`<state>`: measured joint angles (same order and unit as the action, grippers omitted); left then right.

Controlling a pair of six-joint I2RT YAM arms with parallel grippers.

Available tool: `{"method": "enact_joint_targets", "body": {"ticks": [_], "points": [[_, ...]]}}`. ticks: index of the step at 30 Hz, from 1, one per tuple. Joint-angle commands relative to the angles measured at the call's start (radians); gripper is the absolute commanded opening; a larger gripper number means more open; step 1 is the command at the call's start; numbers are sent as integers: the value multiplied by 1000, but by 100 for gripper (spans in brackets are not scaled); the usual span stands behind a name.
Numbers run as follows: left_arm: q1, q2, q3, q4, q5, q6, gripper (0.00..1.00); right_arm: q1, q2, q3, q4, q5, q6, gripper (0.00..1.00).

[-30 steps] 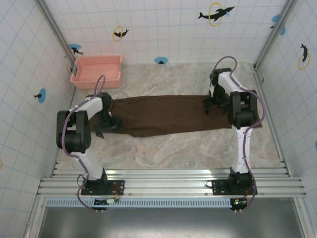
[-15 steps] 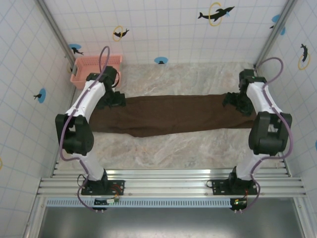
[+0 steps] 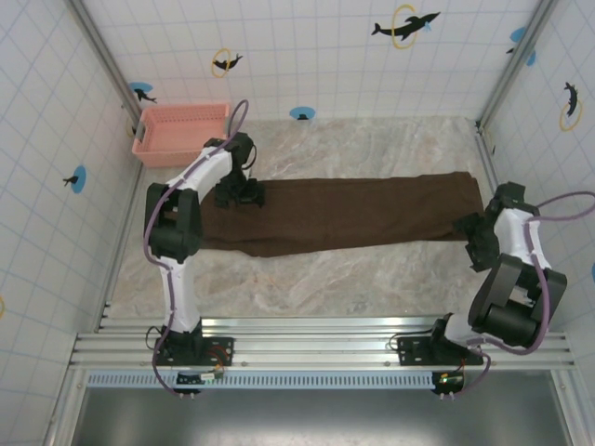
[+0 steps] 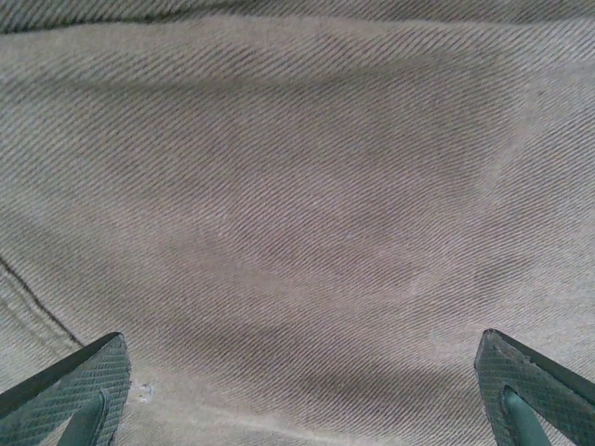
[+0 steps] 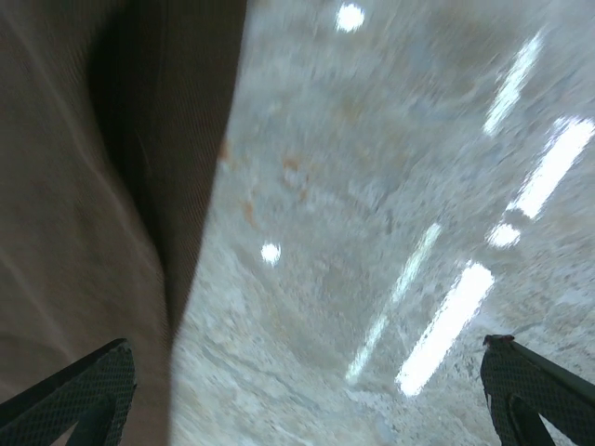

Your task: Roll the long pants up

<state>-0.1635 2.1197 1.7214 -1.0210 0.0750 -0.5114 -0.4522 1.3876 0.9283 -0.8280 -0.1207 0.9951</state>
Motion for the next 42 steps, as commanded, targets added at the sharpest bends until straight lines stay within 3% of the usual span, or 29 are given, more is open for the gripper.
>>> {"method": "enact_joint_targets", "body": {"ticks": [1,12,20,26,35,42], "points": [[4,29,11,31,35,28,97,-52,-39,-30,50,54,69,98],[6,70,63,-9,38,48,97,-61,133,-18,245,58,102,99],[4,40,57,-37,18,39,97,-53,197,11,310,67,119,99],[4,14,36,-37,1,22,97,-47,141,-46,430,99,167,99],[2,-1,17,-27,9,4,97,-23,258,24,510,59,171,100],[2,14,41,-55,20,-5,97,-18,444,191,323,75,153,99]]}}
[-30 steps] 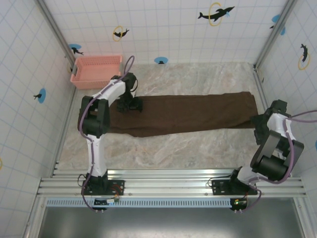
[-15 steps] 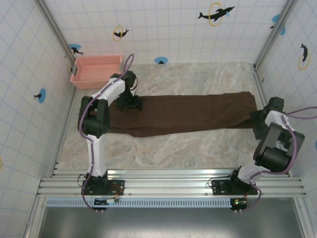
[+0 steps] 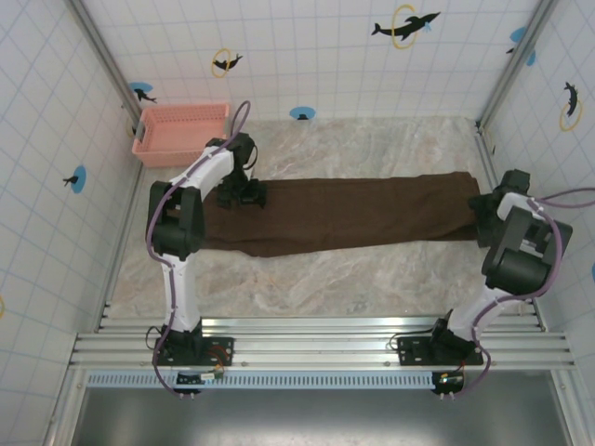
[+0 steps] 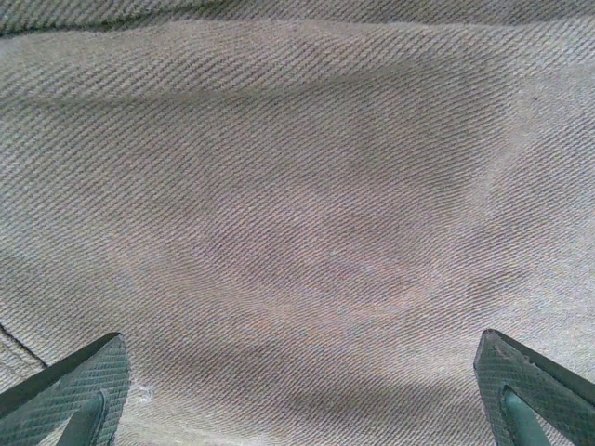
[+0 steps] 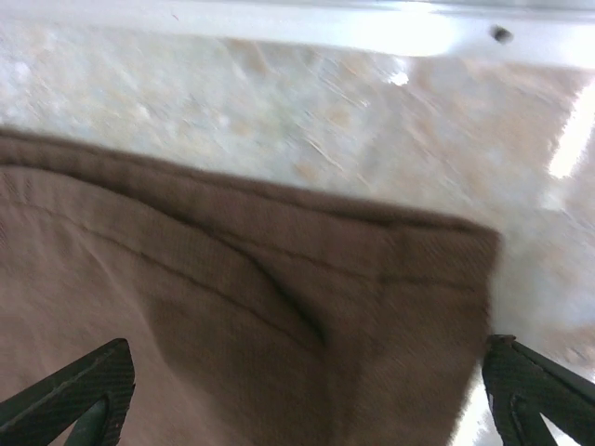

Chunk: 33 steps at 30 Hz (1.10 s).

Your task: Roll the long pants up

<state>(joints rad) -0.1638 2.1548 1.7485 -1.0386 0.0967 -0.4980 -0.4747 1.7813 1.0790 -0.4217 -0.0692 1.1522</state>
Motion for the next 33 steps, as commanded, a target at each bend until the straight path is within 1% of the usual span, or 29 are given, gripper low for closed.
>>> {"method": "enact_joint_targets", "body": {"ticks": [1,4,6,7,8,10,14,15,17,20,24,28,30,33], "points": [[1,-23,18,-43,-4,-20,97,4,69,60,-99,31,-4,99],[4,-30,26,-53,-3,-25,97,9,134,129,-134,27,-40,95],[3,-32,36,-62,2,-27,97,14,178,177,-168,13,-69,88],[3,-33,43,-67,8,-29,97,17,195,200,-186,15,-81,82],[1,-33,51,-73,13,-30,97,18,207,211,-185,6,-92,74],[-5,-36,66,-80,16,-35,97,23,221,219,-181,1,-103,54],[-30,-38,74,-83,34,-45,97,36,243,228,-157,-30,-127,23],[-34,-38,70,-80,39,-51,97,41,244,229,-155,-30,-131,17],[-38,-44,51,-64,61,-69,97,57,227,217,-121,-32,-137,10],[-38,-51,29,-42,89,-93,97,93,163,184,-44,-27,-132,6],[-40,-50,35,-24,123,-117,97,182,83,213,-25,-3,-148,6],[-49,-37,45,15,205,-180,97,273,28,271,-27,9,-177,6],[-57,-29,52,45,259,-209,97,295,3,285,-17,13,-169,6],[-88,-11,106,38,298,-231,97,308,-47,298,7,32,-166,6]]}}
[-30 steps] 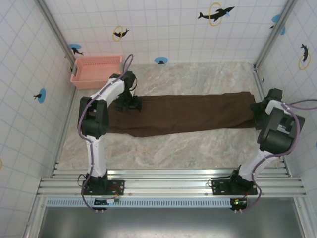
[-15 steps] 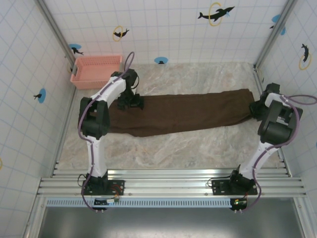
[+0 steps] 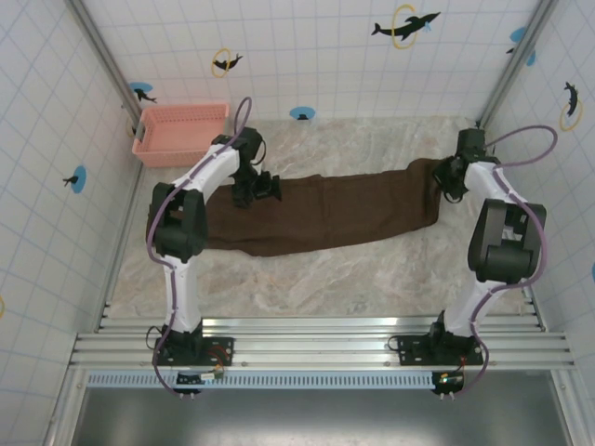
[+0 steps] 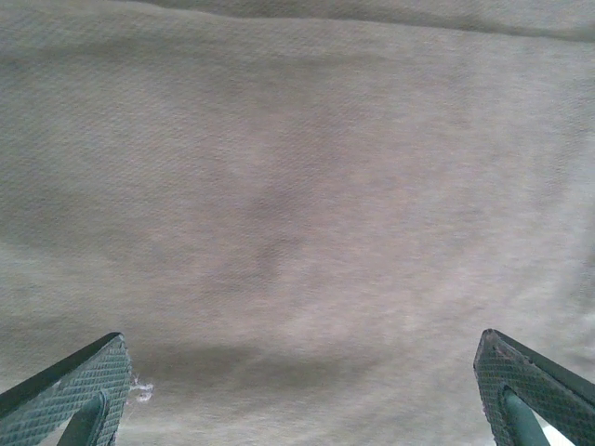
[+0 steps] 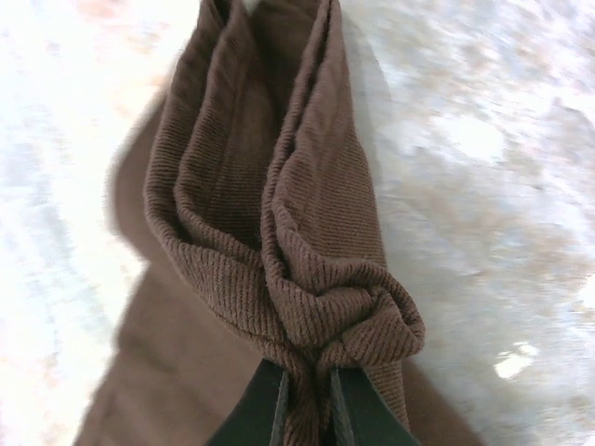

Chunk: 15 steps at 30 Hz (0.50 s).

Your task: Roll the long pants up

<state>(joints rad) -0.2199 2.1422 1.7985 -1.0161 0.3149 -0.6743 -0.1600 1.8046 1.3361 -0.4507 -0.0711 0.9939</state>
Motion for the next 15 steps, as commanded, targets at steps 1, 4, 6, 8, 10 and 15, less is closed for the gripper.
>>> {"method": "enact_joint_targets", "body": {"ticks": [1,4,6,8,10,15], "points": [[-45,10,78,16,95,-58,97,-4,-82,49,42,32,-7,6],[-88,47,127,30,168,-93,97,-3,-94,94,55,-7,-19,6],[-118,83,148,61,240,-142,97,3,-94,131,50,-28,-28,6],[-141,120,180,85,300,-188,97,14,-96,164,45,-51,-36,7],[-158,154,203,117,342,-237,97,22,-104,186,48,-75,-38,7],[-183,181,157,219,388,-361,97,25,-135,174,102,-131,0,7]]}}
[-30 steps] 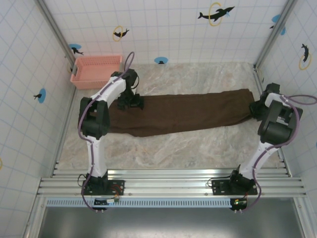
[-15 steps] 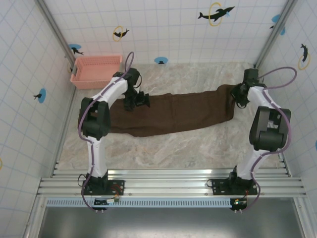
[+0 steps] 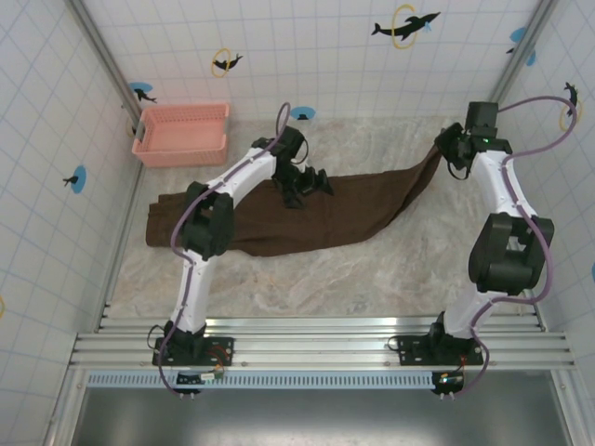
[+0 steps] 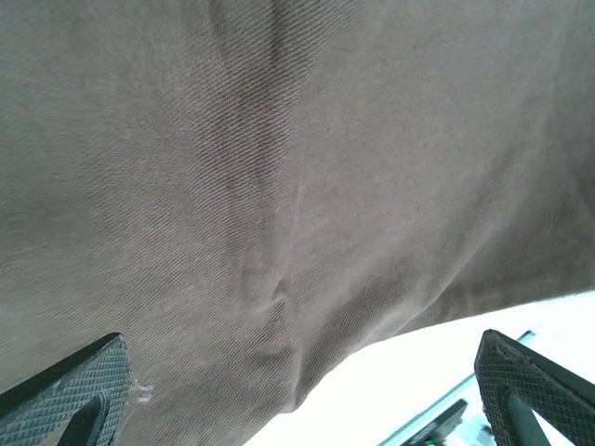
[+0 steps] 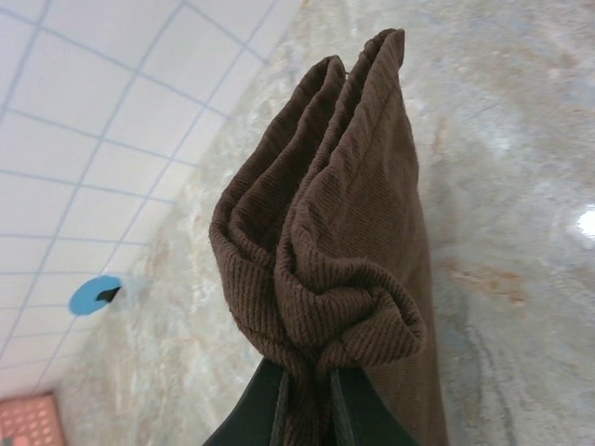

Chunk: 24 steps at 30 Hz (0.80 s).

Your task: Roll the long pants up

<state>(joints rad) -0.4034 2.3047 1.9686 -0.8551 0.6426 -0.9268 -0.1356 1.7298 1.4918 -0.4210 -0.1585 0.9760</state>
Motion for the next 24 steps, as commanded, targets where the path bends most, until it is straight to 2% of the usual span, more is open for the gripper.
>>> {"method": "enact_joint_targets", "body": {"ticks": [1,8,11,19,24], "points": [[-3,24,-19,68,58,-124,97,2,-64,12,88,-53,18,7],[-21,41,-68,199,18,-284,97,34,-43,28,179,-148,23,7],[-36,101,-36,209,-1,-328,97,44,-51,22,213,-150,32,7],[-75,196,66,208,-39,-449,97,83,-57,46,267,-289,26,8],[-89,241,125,228,-48,-511,97,65,-73,86,266,-334,6,8]]}}
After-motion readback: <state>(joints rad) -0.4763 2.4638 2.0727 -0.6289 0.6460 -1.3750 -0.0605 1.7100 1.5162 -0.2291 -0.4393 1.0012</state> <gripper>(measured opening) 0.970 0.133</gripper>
